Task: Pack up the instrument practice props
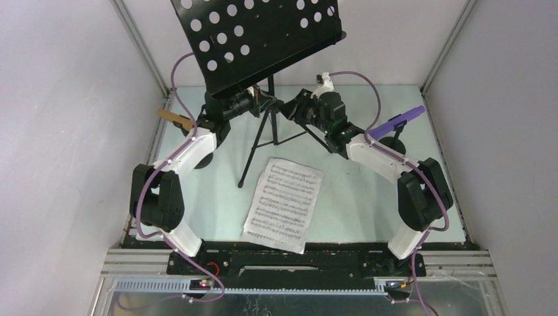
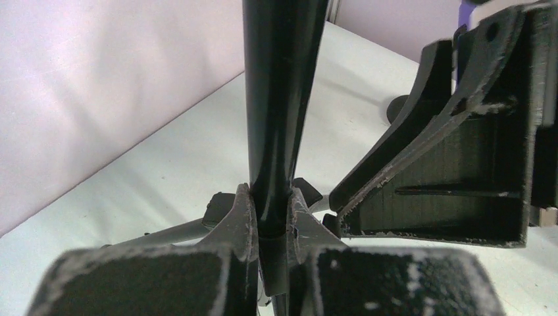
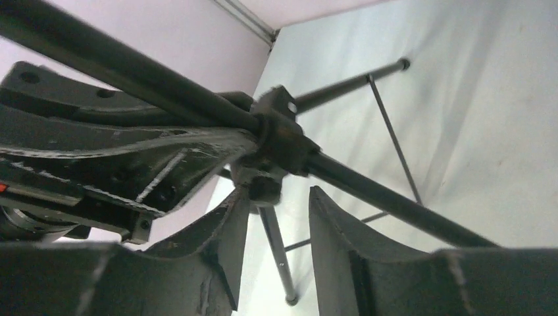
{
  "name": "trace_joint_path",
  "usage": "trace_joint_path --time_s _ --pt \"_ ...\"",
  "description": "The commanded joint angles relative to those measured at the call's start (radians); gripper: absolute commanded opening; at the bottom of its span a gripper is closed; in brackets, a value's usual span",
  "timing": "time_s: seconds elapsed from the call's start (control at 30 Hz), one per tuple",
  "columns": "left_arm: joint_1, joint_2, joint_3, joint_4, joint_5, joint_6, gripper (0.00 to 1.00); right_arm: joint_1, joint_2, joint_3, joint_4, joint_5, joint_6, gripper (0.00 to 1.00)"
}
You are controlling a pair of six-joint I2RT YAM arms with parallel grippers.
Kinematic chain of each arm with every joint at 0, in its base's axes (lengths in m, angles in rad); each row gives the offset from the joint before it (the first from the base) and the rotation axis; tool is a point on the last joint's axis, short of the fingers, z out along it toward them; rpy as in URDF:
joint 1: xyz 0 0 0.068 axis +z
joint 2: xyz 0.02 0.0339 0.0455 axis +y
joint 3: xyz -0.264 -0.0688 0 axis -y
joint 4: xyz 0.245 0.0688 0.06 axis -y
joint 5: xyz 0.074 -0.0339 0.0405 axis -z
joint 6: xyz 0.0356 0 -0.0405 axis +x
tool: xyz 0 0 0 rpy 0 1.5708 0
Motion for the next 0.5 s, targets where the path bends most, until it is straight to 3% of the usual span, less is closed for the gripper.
trace_joint_path --time_s 0.0,0.13,0.47 --pt "-0.024 0.012 0.034 -0.056 0.04 0.044 0.09 -0.05 -0.026 -0.072 0.122 -0.181 0.413 0.51" --pt "-0.025 0.015 0.036 -0.057 0.046 0.044 0.09 -0.045 0.0 -0.078 0.18 -0.204 0.566 0.59" --pt "-0.025 0.018 0.04 -0.068 0.044 0.053 0.09 -0.052 0.082 -0.113 0.382 -0.221 0.811 0.64"
